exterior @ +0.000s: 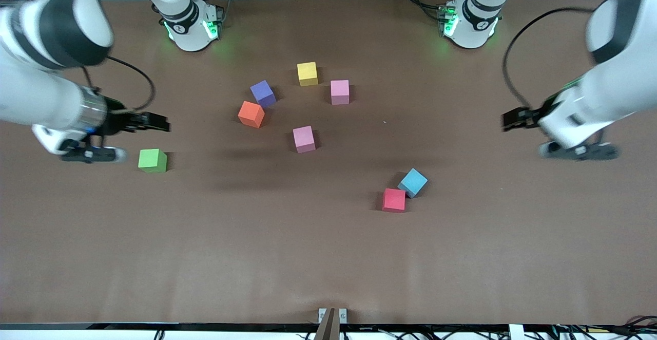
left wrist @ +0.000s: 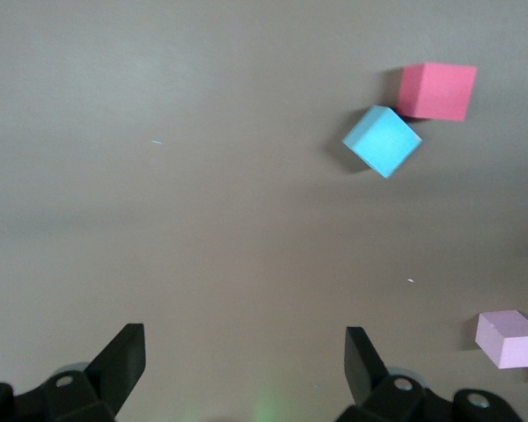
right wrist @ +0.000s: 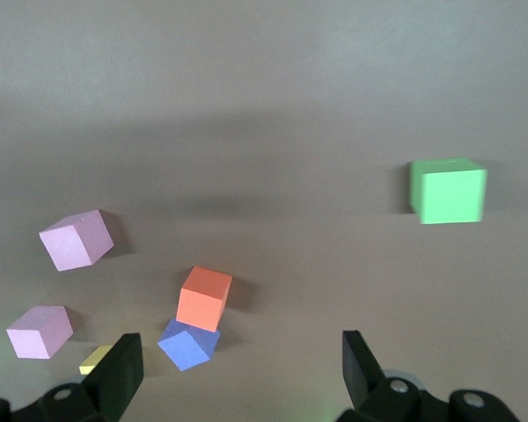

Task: Arrange blocks into number 1

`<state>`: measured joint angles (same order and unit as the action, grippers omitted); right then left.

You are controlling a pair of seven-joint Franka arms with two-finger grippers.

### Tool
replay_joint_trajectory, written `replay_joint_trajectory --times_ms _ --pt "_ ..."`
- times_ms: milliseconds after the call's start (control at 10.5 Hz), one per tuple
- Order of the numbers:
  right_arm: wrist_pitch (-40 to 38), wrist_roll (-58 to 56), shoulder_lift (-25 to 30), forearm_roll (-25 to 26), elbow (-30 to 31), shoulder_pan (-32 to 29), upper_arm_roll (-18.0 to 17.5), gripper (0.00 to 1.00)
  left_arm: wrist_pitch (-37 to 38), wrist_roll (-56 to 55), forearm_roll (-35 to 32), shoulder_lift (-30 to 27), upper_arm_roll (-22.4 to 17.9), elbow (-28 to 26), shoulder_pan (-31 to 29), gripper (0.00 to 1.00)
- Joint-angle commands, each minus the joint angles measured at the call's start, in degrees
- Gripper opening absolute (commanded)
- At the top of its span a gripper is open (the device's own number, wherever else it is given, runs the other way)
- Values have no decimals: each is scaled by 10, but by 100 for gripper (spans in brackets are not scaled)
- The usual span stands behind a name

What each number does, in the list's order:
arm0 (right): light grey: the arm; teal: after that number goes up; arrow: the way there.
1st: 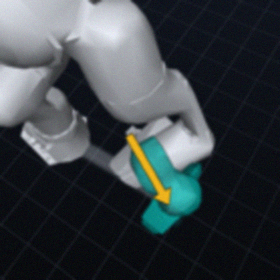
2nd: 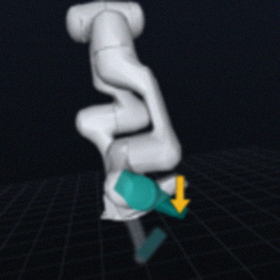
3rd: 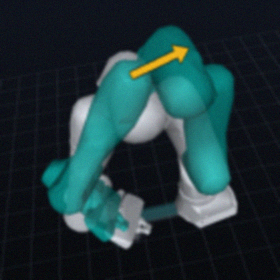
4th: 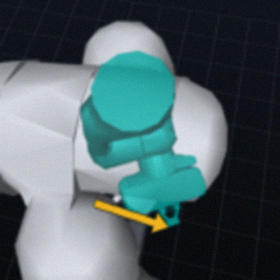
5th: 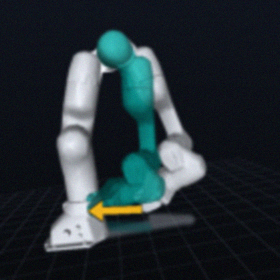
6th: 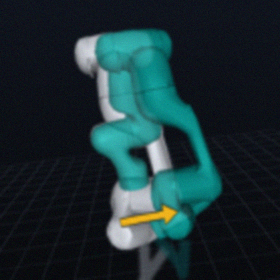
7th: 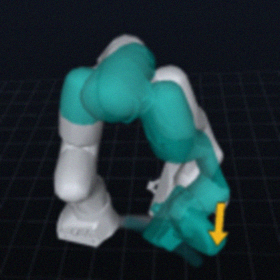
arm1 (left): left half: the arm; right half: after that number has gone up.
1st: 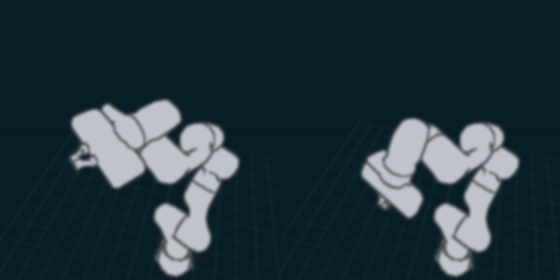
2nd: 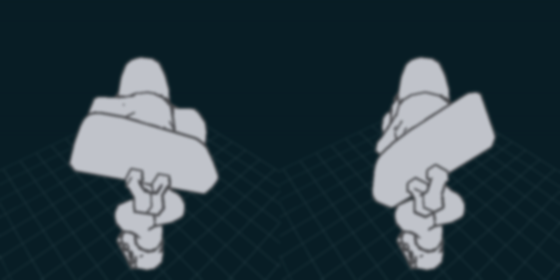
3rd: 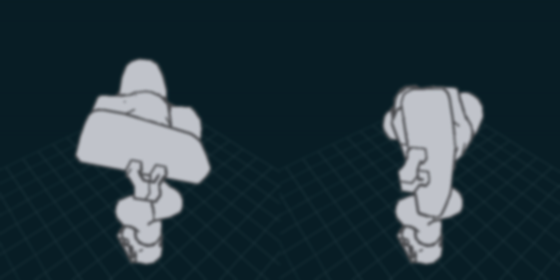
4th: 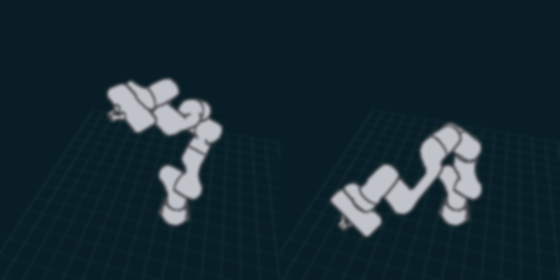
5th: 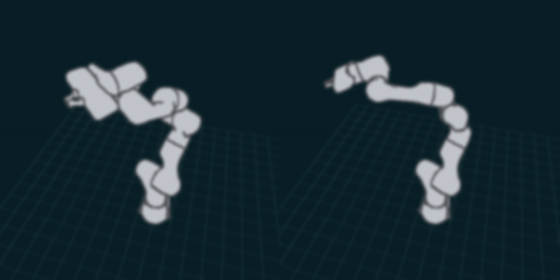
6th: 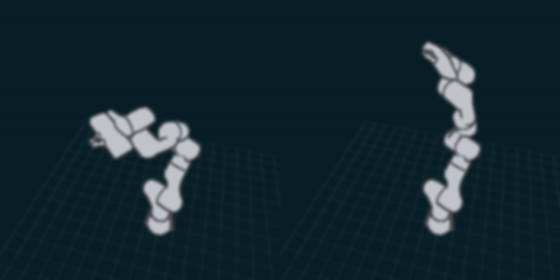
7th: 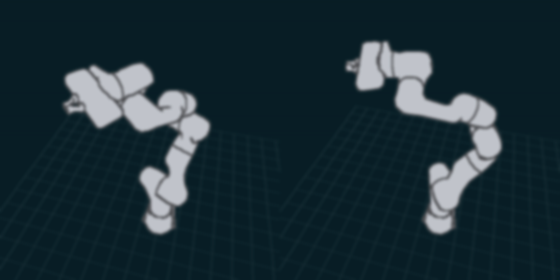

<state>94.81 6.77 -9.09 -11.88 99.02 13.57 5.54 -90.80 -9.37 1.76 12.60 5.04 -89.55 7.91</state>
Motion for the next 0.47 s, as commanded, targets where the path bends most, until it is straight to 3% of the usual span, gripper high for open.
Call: replay_joint_trajectory --times_ms 0,380 --pt "58 7 15 -10 80 49 2 100 -15 -66 8 37 2 5 40 100" --pt "130 9 16 -17 209 96 1 100 -50 -96 21 77 2 5 47 100"
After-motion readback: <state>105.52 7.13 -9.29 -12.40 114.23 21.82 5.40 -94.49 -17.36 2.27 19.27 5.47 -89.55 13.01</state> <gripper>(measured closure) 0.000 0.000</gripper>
